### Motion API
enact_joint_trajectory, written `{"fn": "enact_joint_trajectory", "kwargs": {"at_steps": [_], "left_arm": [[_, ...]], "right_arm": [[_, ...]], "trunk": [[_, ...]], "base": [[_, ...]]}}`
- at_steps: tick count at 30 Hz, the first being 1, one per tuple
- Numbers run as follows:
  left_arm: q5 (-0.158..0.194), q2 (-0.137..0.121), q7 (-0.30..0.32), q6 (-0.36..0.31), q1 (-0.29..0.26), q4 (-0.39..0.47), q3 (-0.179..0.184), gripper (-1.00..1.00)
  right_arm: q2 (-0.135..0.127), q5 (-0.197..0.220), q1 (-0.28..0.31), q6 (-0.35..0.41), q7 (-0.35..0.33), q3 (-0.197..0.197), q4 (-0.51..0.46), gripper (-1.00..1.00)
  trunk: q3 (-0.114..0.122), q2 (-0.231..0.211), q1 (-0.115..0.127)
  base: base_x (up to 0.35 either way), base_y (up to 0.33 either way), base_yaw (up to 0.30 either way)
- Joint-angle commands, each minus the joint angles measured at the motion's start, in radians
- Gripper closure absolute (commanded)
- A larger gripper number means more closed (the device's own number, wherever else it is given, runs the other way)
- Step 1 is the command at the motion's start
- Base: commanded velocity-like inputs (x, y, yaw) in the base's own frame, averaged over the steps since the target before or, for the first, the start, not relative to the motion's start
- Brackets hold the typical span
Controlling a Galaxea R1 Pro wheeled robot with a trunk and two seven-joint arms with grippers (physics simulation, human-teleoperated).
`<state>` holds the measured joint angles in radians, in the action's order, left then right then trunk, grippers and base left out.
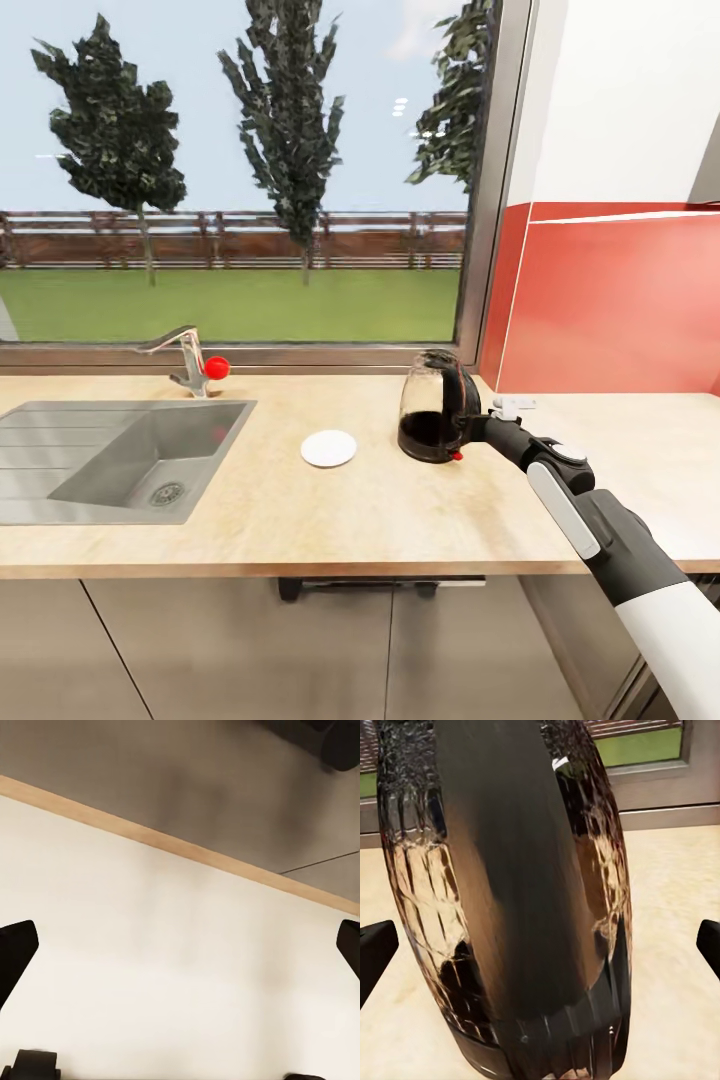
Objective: Set up a coffee station on the kitchen countertop: keep the coffee maker on the countertop, move the bottle of coffee from the kitchen shelf to the counter next to the coffee maker, place a paper coffee filter on top of the coffee maker, put the saucer next to the coffee maker with the coffee cup on the saucer, and place the electric kettle next to the coffee maker.
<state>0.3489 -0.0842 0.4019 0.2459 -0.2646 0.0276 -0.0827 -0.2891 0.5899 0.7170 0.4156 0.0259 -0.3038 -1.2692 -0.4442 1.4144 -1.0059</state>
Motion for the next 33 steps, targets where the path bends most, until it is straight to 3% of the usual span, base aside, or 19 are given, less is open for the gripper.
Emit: {"fn": "enact_joint_trajectory", "kwargs": {"at_steps": [1, 17, 18, 33], "left_arm": [[-0.001, 0.0, 0.006, 0.001, -0.001, -0.001, -0.008, -1.0], [-0.001, 0.0, 0.006, 0.001, -0.001, -0.001, -0.008, -1.0], [-0.001, 0.0, 0.006, 0.001, -0.001, -0.001, -0.008, -1.0], [-0.001, 0.0, 0.006, 0.001, -0.001, -0.001, -0.009, -1.0]], "right_arm": [[-0.001, 0.005, 0.001, 0.003, 0.002, -0.001, -0.001, -1.0], [-0.001, 0.007, 0.001, 0.006, -0.004, -0.001, -0.001, -1.0], [-0.001, 0.007, 0.001, 0.006, -0.004, -0.001, -0.001, 1.0], [-0.001, 0.007, 0.001, 0.006, -0.004, -0.001, -0.001, 1.0]], "trunk": [[-0.001, 0.001, 0.0], [-0.001, 0.001, 0.0], [-0.001, 0.001, 0.0], [-0.001, 0.001, 0.0]], "base": [[0.0, 0.0, 0.0], [0.0, 0.0, 0.0], [0.0, 0.0, 0.0], [0.0, 0.0, 0.0]]}}
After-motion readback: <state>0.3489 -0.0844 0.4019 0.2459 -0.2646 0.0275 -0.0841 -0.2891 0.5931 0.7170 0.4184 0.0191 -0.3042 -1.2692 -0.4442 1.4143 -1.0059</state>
